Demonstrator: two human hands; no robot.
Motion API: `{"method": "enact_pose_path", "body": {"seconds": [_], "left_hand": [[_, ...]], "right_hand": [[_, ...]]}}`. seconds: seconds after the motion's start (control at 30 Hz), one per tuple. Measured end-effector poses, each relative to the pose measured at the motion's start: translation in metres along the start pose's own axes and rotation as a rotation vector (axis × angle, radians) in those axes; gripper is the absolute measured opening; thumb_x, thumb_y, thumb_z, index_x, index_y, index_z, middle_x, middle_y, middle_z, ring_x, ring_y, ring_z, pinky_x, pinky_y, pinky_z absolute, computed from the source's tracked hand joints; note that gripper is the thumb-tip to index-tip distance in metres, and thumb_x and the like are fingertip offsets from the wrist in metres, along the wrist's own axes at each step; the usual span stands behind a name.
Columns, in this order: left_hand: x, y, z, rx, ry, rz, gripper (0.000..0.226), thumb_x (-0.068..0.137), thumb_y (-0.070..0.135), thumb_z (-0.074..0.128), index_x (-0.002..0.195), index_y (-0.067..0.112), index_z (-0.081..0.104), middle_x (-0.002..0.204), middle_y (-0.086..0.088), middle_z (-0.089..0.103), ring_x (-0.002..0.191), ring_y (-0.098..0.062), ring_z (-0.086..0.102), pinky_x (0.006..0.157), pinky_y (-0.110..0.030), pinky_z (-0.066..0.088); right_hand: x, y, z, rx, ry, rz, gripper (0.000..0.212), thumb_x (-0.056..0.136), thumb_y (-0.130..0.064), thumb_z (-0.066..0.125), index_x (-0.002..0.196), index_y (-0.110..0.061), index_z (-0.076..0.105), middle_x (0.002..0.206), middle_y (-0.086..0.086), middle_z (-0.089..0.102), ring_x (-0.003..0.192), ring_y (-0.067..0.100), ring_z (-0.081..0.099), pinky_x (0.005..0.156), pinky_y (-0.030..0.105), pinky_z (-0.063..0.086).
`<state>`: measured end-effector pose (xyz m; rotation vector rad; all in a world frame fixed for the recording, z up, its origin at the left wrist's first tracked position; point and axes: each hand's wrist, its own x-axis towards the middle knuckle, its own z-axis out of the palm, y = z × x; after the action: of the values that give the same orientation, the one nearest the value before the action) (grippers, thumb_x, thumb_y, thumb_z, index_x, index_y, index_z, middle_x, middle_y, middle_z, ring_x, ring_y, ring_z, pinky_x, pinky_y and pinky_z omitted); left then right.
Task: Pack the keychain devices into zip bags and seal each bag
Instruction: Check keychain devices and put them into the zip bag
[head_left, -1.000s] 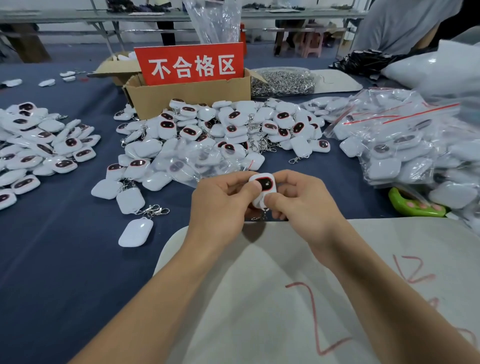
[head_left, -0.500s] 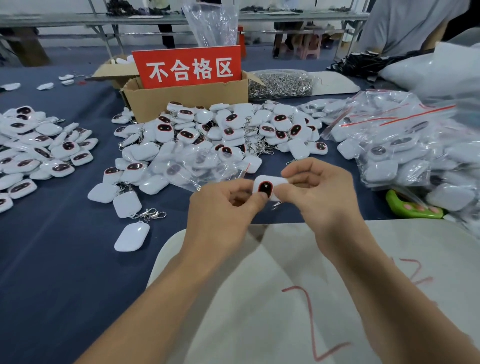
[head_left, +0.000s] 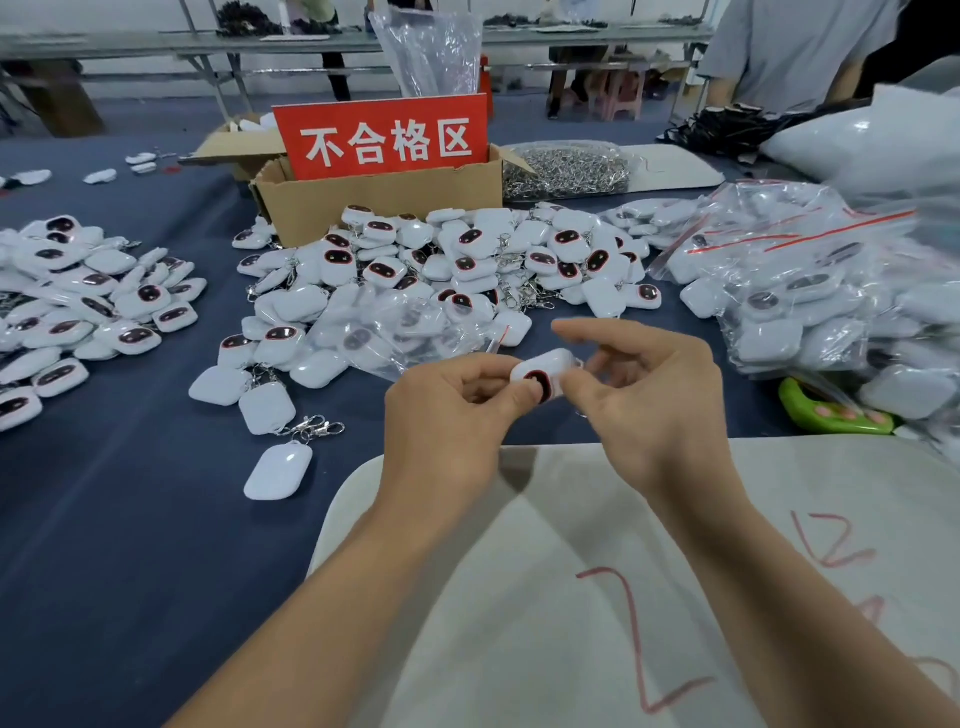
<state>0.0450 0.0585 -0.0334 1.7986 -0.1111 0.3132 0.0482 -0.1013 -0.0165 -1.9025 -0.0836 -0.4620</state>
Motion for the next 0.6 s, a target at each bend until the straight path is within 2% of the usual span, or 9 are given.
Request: {"method": "enact_pose_path", "body": {"seconds": [0.07, 0.13, 0.17, 0.2, 0.27, 0.33, 0.43, 0.53, 0.6], "left_hand": [[0.001, 0.003, 0.0, -0.074, 0.006, -0.066, 0.009, 0.083, 0.032, 0.082, 0.085, 0.041, 0.08, 0.075, 0.008, 0.078, 0.066, -0.007, 0.071, 0.071, -0.03, 0.062], [0.003, 0.006, -0.001, -0.135, 0.026, -0.114, 0.013, 0.087, 0.025, 0.082, 0.079, 0.036, 0.081, 0.073, 0.003, 0.077, 0.061, -0.011, 0.069, 0.062, -0.026, 0.06], [0.004, 0.007, -0.001, -0.172, 0.031, -0.145, 0.017, 0.089, 0.02, 0.08, 0.079, 0.034, 0.08, 0.072, 0.001, 0.077, 0.059, -0.011, 0.068, 0.059, -0.023, 0.057], [0.004, 0.009, -0.002, -0.216, 0.027, -0.182, 0.018, 0.091, 0.016, 0.077, 0.082, 0.031, 0.08, 0.071, 0.0, 0.076, 0.057, -0.011, 0.067, 0.056, -0.021, 0.055], [0.005, 0.011, -0.002, -0.282, 0.003, -0.245, 0.015, 0.095, 0.013, 0.07, 0.089, 0.021, 0.081, 0.069, -0.003, 0.074, 0.054, -0.013, 0.064, 0.054, -0.022, 0.053], [0.006, 0.013, -0.003, -0.311, -0.022, -0.255, 0.023, 0.1, 0.02, 0.065, 0.084, 0.014, 0.081, 0.066, -0.005, 0.07, 0.052, -0.015, 0.06, 0.052, -0.022, 0.051], [0.007, 0.013, -0.005, -0.298, -0.016, -0.196, 0.027, 0.095, 0.03, 0.07, 0.072, 0.018, 0.08, 0.065, -0.003, 0.07, 0.053, -0.014, 0.059, 0.053, -0.022, 0.05], [0.006, 0.012, -0.004, -0.245, -0.008, -0.123, 0.017, 0.09, 0.026, 0.072, 0.078, 0.028, 0.082, 0.067, -0.001, 0.073, 0.056, -0.008, 0.059, 0.056, -0.019, 0.049], [0.005, 0.008, -0.001, -0.253, 0.009, -0.118, 0.024, 0.095, 0.017, 0.069, 0.083, 0.032, 0.083, 0.064, -0.002, 0.073, 0.056, -0.007, 0.059, 0.055, -0.017, 0.048]], "right_hand": [[-0.006, -0.002, 0.001, -0.125, -0.02, -0.1, 0.047, 0.081, -0.009, 0.08, 0.11, -0.045, 0.076, 0.097, -0.027, 0.068, 0.088, -0.009, 0.061, 0.079, 0.003, 0.042], [-0.009, -0.001, 0.004, -0.188, -0.105, -0.173, 0.063, 0.075, 0.003, 0.073, 0.12, -0.041, 0.074, 0.124, -0.031, 0.063, 0.12, -0.014, 0.054, 0.098, 0.001, 0.036], [-0.01, -0.001, 0.005, -0.206, -0.134, -0.176, 0.068, 0.074, 0.006, 0.071, 0.122, -0.042, 0.073, 0.128, -0.031, 0.061, 0.126, -0.013, 0.052, 0.102, 0.002, 0.035], [-0.009, -0.001, 0.006, -0.218, -0.145, -0.165, 0.068, 0.076, 0.005, 0.071, 0.122, -0.045, 0.073, 0.125, -0.035, 0.061, 0.124, -0.013, 0.053, 0.103, 0.003, 0.037], [-0.008, 0.0, 0.007, -0.181, -0.149, -0.136, 0.06, 0.083, 0.0, 0.072, 0.111, -0.053, 0.07, 0.107, -0.044, 0.066, 0.105, -0.011, 0.063, 0.092, 0.004, 0.044], [-0.006, 0.002, 0.007, -0.096, -0.161, -0.102, 0.045, 0.089, -0.01, 0.071, 0.106, -0.051, 0.072, 0.087, -0.029, 0.073, 0.078, 0.0, 0.067, 0.074, 0.014, 0.052], [-0.003, 0.001, 0.006, 0.027, -0.21, -0.014, 0.017, 0.089, -0.028, 0.065, 0.095, -0.038, 0.077, 0.064, -0.004, 0.068, 0.055, 0.008, 0.055, 0.056, 0.022, 0.043], [0.001, -0.001, 0.003, 0.124, -0.303, 0.085, 0.017, 0.088, -0.032, 0.063, 0.083, -0.023, 0.076, 0.067, 0.012, 0.069, 0.056, 0.015, 0.051, 0.059, 0.031, 0.041], [0.001, -0.003, 0.0, 0.196, -0.364, 0.133, 0.02, 0.087, -0.028, 0.064, 0.079, -0.014, 0.076, 0.075, 0.018, 0.071, 0.058, 0.02, 0.052, 0.06, 0.034, 0.04]]}}
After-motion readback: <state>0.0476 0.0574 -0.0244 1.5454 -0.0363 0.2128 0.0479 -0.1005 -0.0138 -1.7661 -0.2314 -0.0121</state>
